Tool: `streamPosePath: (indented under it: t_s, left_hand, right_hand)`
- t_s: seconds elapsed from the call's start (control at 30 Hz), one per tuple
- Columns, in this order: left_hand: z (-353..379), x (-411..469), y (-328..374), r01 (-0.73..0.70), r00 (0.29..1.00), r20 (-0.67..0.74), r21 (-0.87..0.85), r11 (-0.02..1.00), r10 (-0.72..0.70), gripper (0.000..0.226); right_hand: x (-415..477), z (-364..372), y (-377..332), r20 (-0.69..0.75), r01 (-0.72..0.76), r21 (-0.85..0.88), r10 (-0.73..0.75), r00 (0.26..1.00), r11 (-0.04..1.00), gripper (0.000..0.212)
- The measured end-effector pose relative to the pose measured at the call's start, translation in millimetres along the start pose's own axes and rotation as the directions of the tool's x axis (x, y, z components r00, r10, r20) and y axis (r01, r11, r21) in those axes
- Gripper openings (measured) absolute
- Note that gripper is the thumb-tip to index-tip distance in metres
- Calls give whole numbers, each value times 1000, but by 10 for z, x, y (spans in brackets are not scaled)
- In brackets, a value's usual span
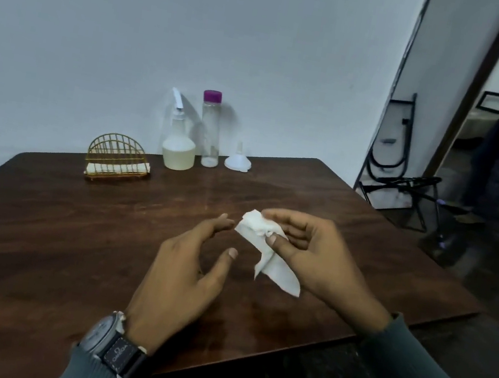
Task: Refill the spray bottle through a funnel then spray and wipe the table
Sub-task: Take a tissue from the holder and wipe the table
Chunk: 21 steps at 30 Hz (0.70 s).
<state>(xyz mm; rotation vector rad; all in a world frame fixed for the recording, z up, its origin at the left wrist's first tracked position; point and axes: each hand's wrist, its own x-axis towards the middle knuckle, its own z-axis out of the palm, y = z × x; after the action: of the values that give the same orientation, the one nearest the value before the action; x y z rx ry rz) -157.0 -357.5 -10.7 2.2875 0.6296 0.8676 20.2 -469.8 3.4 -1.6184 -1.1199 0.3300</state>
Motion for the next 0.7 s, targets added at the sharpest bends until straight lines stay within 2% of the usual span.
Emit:
streamPosePath:
  t_s: [0.07, 0.2, 0.3, 0.47, 0.6, 0.7]
  left_hand:
    - [84, -54, 124, -38, 999, -11, -90, 995, 38, 41]
    - [343, -197, 381, -79, 997, -39, -271, 959, 70, 38]
    - [652, -347, 617, -102, 994, -17, -421, 901, 105, 39]
    - [1235, -638, 955, -175, 977, 9, -526, 832, 211, 31]
    - [1825, -839, 1022, -162, 930, 212, -495, 854, 300, 28]
    - [2186, -942, 904, -178, 870, 359, -411, 894, 339, 25]
  right_hand:
    - [-123, -140, -70, -11, 46, 1, -46, 999, 999, 41]
    - [-439, -495, -73, -57, 78, 3, -78, 995, 997, 26]
    - [-764, -803, 29, -50, 31, -22, -32, 998, 999, 26]
    - [-1486, -1398, 329, -77, -181, -16, 179, 981, 983, 34]
    - [-2088, -1790, 732, -77, -440, 20, 440, 895, 898, 43]
    - [-2426, -1895, 1126, -99, -558, 4, 556, 825, 830, 46]
